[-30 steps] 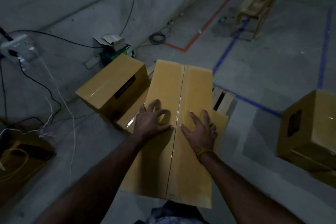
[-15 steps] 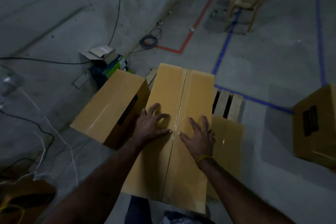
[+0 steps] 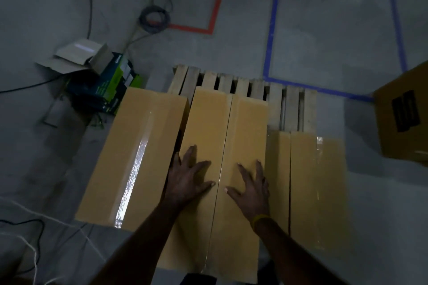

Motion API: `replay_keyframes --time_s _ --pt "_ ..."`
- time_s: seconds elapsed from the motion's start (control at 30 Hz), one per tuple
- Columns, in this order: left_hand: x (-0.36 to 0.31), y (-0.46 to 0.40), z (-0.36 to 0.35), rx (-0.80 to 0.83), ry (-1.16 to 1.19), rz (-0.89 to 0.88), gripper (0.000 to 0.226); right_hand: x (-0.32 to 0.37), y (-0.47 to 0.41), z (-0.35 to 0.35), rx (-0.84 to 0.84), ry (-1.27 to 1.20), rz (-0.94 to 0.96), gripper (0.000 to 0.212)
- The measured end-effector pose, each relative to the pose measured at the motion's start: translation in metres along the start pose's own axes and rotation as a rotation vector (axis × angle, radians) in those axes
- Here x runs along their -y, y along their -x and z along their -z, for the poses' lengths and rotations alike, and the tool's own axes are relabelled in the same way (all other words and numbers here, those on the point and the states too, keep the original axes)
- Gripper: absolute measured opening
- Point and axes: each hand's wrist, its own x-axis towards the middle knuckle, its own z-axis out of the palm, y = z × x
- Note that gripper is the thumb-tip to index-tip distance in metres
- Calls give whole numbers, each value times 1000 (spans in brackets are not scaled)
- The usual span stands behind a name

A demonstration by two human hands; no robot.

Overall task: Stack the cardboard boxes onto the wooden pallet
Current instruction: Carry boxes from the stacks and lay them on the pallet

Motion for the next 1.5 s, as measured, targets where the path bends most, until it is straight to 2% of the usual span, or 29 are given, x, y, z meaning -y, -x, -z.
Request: replay_keyframes --time_s 0.27,0.43,0.63,0.73,0.9,1.03,1.5 --pt "76 -44 -35 78 9 7 73 11 -50 -70 10 61 -49 90" --pt "108 -50 -61 186 11 44 90 5 -69 -107 107 71 -67 98" --pt "107 -52 -75 257 -181 51 106 -1 -77 -116 199 186 -66 108" --pt "97 -48 -65 278 -200 79 103 6 -75 -95 272 205 -69 103" --pt "56 -18 -37 247 -156 72 92 26 -34 -47 145 209 -55 83" --pt "5 22 -24 227 -193 34 88 20 26 -11 96 221 -54 80" --pt "-177 197 -68 125 -289 -166 96 -94 252 78 -147 192 -56 82"
